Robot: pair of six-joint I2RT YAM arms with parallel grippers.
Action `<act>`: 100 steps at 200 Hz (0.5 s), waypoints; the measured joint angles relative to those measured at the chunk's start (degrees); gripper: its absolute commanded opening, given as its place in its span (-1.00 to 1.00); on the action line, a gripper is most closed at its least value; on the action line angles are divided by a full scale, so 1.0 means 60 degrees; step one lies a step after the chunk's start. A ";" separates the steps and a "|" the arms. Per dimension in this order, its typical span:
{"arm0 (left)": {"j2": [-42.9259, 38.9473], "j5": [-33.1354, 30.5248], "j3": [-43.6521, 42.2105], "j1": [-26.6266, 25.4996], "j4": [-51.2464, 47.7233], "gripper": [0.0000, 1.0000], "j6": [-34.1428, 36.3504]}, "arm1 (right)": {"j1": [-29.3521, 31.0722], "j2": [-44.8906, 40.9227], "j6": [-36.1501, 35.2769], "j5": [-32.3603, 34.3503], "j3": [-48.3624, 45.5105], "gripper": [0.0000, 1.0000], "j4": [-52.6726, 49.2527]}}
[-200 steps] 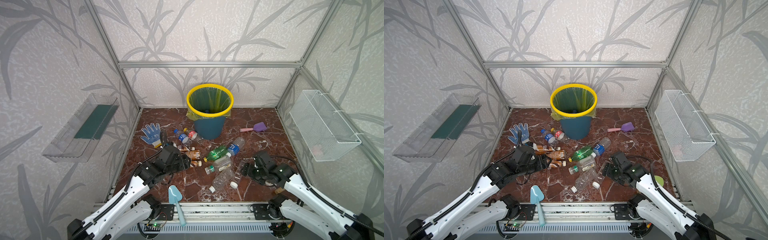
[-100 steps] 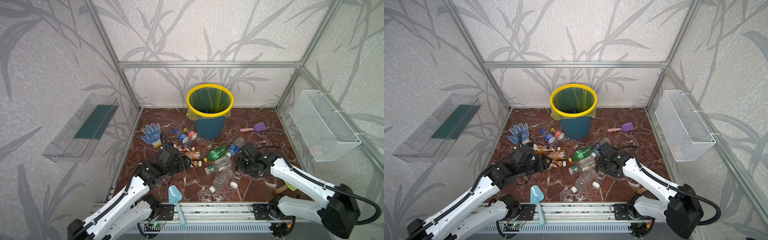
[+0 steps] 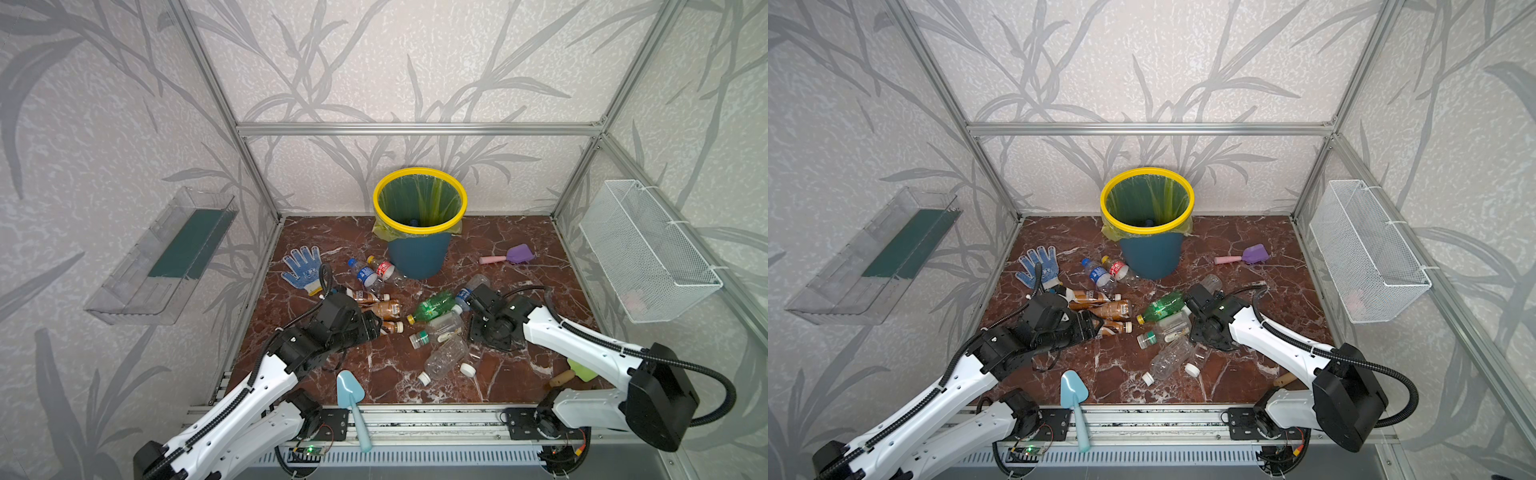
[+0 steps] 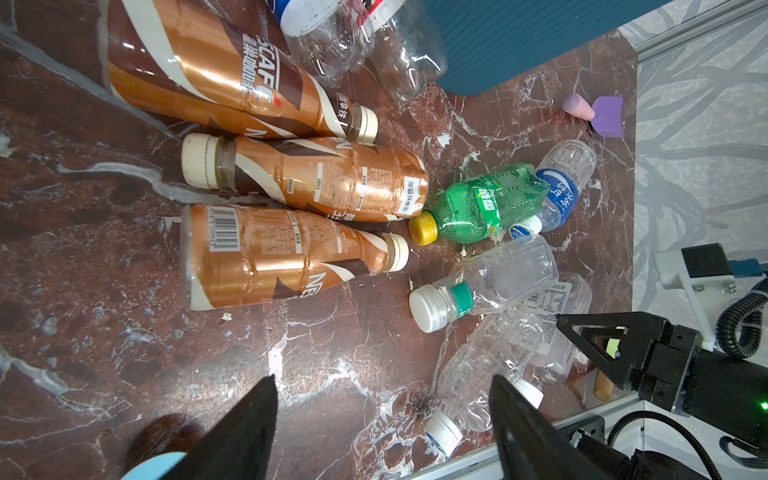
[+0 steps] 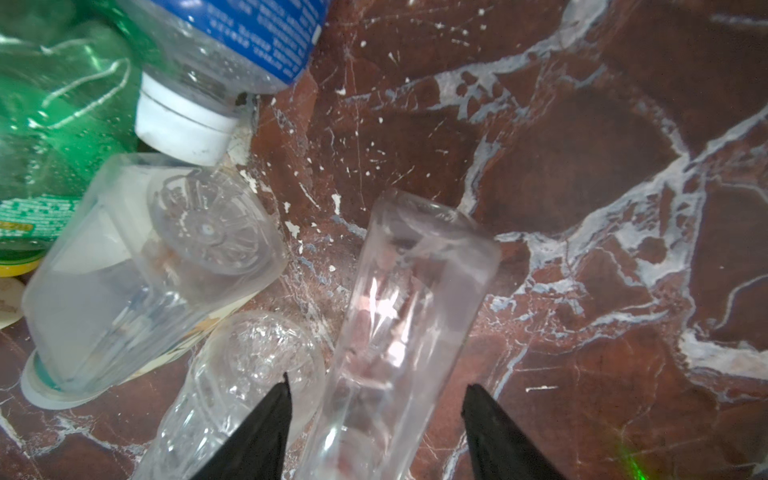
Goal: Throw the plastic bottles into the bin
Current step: 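Lower the right gripper onto the clear grape-label bottle and close, then carry the grape-label bottle over the bin and open the right gripper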
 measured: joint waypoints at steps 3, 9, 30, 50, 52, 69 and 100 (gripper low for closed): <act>0.0000 0.0000 0.0000 0.0000 0.0000 0.58 0.0000 | 0.0000 0.0022 -0.0004 0.0004 -0.0004 0.25 0.0004; 0.0000 0.0000 0.0000 0.0000 0.0000 0.59 0.0000 | 0.0000 0.0062 -0.0011 0.0004 -0.0011 0.24 0.0004; 0.0000 -0.0004 0.0000 0.0000 -0.0004 0.58 0.0000 | 0.0000 0.0127 -0.0036 0.0015 -0.0106 0.21 0.0018; 0.0000 -0.0004 0.0000 0.0000 -0.0004 0.59 0.0000 | 0.0000 0.0127 -0.0055 0.0029 -0.0280 0.14 0.0040; 0.0000 -0.0004 0.0000 0.0000 0.0000 0.59 0.0000 | 0.0000 0.0127 -0.0066 0.0033 -0.0310 0.13 0.0047; 0.0000 -0.0007 0.0000 0.0000 -0.0004 0.59 0.0000 | 0.0000 0.0120 -0.0095 0.0025 -0.0514 -0.01 0.0106; -0.0007 -0.0036 -0.0018 0.0000 0.0000 0.59 0.0000 | -0.0025 -0.0015 -0.0149 -0.0087 -0.0933 -0.13 0.0310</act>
